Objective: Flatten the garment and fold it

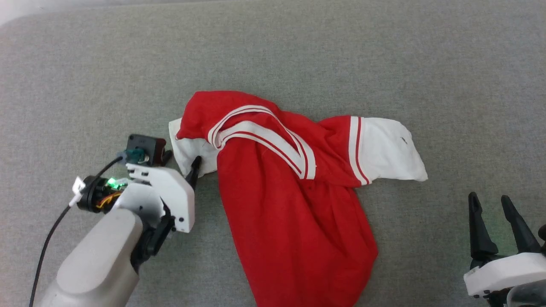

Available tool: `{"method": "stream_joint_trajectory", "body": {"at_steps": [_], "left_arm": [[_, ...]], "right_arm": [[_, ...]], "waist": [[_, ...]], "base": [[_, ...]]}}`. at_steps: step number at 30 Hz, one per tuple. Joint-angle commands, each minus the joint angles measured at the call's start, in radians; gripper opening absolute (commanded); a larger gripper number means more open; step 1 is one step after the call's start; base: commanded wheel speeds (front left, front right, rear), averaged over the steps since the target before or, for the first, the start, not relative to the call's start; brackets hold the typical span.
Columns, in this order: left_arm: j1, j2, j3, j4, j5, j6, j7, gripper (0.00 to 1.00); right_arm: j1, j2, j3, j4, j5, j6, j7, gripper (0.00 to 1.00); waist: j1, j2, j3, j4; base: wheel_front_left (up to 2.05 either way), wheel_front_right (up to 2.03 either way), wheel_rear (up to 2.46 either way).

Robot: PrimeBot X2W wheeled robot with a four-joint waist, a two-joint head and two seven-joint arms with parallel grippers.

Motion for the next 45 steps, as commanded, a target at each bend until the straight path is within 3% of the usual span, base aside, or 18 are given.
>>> {"method": "stream_joint_trajectory", "body": {"at_steps": [1,6,12,21,38,45], "left_arm": [[0.013,-0.008,-0.029,0.046,-0.020,-0.012,0.065,0.00],[0.006,-0.012,-0.045,0.032,-0.063,-0.048,0.145,0.00],[0.013,-0.019,-0.013,-0.002,-0.092,-0.039,0.114,0.00],[0.139,-0.091,0.141,-0.159,-0.206,0.038,-0.082,0.00],[0.633,-0.007,0.398,-0.446,-0.324,0.189,-0.231,0.00],[0.666,0.005,0.393,-0.507,-0.320,0.198,-0.223,0.00]], "right_arm": [[-0.017,0.000,-0.002,0.002,0.006,-0.001,-0.006,1.00],[-0.023,0.000,-0.005,0.007,0.005,-0.001,-0.009,1.00],[-0.026,0.000,-0.005,0.022,0.009,-0.001,-0.013,1.00],[-0.022,0.000,0.006,0.054,0.018,-0.001,-0.026,1.00],[0.044,0.000,-0.006,0.069,0.018,-0.001,-0.014,1.00],[0.027,0.000,0.037,0.032,-0.030,-0.001,0.047,1.00]], "waist": [[0.0001,0.0000,0.006,-0.003],[0.0001,0.0000,0.011,-0.005],[0.0001,0.0000,-0.003,-0.001],[0.0001,0.0000,-0.059,0.012],[0.0001,0.0000,-0.187,0.017],[0.0001,0.0000,-0.196,0.028]], "base": [[0.00,0.00,0.00],[0.00,0.00,0.00],[0.00,0.00,0.00],[0.00,0.00,0.00],[0.00,0.00,0.00],[0.00,0.00,0.00]]}}
